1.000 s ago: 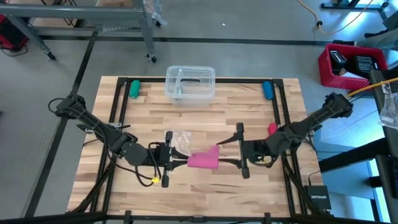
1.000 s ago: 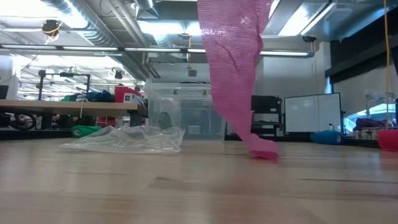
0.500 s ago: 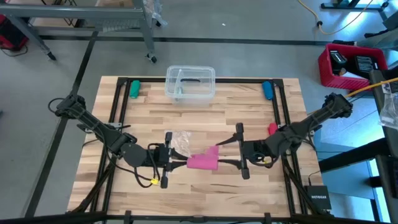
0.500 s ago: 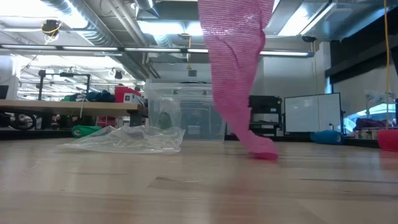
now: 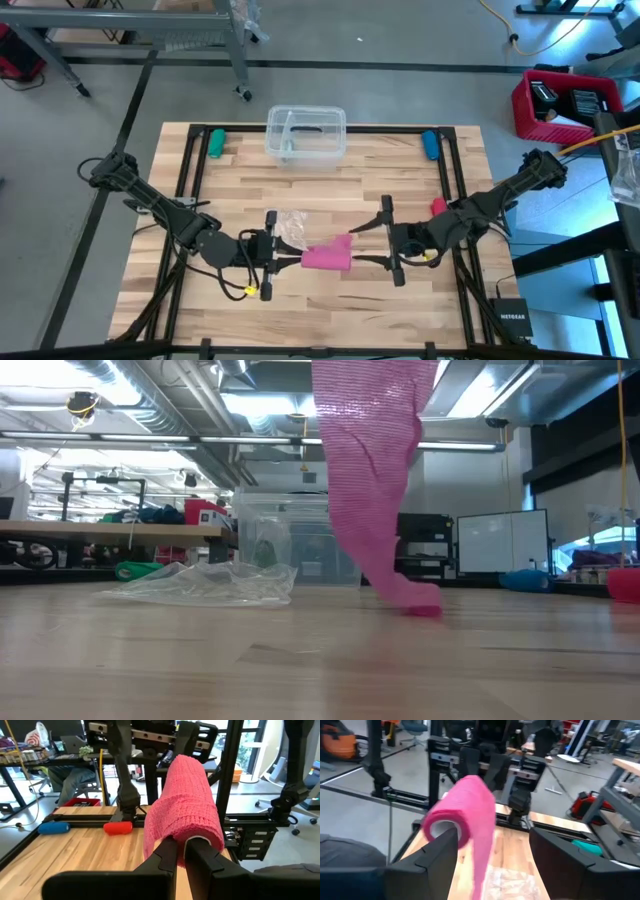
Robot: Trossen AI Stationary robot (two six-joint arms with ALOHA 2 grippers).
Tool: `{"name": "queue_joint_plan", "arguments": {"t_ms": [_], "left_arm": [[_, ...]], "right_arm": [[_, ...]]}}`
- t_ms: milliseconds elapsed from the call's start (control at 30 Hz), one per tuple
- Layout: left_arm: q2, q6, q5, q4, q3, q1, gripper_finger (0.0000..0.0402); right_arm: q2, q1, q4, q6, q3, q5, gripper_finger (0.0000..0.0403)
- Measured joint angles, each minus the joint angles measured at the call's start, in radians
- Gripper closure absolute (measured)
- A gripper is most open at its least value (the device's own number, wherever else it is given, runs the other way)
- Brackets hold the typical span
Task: Roll bandage
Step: Roll the pink bandage
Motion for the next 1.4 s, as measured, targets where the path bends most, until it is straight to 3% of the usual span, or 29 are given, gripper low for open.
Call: {"name": "queue_joint_plan", "arguments": {"t_ms": [533, 1400], "left_arm": [[0.000, 0.028, -0.012, 0.034, 0.000, 0.005, 0.0386], [0.000, 0.027, -0.012, 0.018, 0.000, 0.005, 0.0386]], "right_arm": [[0.047, 0.037, 0.088, -0.078, 0.000, 0.059, 0.0155], [0.098, 0.036, 0.060, -0.102, 0.026, 0.110, 0.0155]]}}
